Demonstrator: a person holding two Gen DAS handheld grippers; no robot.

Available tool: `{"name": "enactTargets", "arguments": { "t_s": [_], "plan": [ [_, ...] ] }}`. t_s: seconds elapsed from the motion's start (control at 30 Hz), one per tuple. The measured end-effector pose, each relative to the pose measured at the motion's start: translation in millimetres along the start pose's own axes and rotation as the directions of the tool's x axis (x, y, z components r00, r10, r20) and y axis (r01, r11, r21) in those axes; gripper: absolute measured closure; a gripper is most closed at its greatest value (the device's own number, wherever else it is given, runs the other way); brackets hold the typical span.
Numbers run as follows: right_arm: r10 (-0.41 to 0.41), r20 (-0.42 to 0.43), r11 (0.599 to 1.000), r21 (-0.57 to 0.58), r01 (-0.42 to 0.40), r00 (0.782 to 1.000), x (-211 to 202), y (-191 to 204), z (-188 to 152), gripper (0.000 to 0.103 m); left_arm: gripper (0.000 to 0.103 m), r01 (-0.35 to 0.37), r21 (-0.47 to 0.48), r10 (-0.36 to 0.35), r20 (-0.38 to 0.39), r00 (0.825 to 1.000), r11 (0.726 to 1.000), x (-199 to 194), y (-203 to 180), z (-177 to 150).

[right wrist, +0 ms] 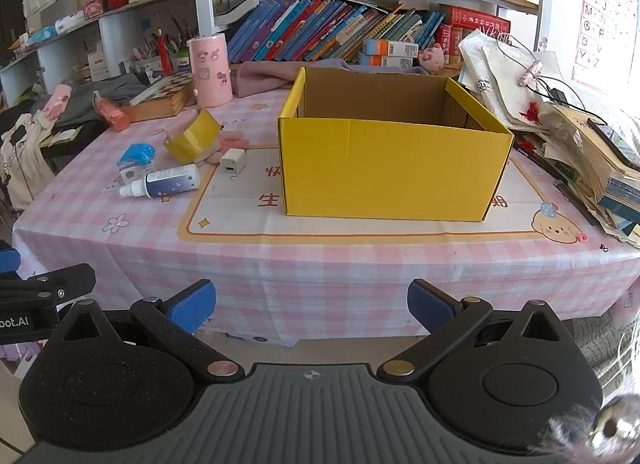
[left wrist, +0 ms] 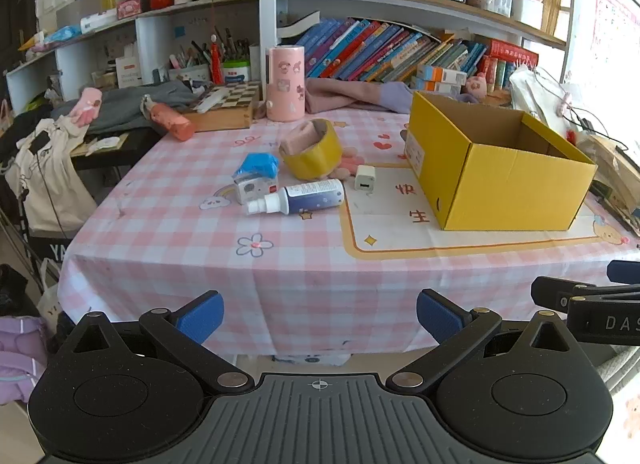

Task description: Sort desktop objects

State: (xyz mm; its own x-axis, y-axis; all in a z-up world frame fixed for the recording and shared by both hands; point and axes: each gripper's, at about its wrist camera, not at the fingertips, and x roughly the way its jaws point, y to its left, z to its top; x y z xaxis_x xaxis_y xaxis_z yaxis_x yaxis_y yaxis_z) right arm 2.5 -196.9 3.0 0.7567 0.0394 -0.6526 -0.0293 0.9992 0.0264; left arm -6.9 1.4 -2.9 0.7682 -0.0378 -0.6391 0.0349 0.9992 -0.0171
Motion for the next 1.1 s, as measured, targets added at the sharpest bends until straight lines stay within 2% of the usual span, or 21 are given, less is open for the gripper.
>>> {"name": "enactTargets", "arguments": {
  "t_s": [1.1],
  "plan": [
    [0.002,-0.011,1.0,0.011,-0.002,1.0,8.2,2.7,3.4,0.0,0.0,0.011,0.015,-0.01,-0.035,0.999,1.0,10.5,1.2,2.4]
  ]
}}
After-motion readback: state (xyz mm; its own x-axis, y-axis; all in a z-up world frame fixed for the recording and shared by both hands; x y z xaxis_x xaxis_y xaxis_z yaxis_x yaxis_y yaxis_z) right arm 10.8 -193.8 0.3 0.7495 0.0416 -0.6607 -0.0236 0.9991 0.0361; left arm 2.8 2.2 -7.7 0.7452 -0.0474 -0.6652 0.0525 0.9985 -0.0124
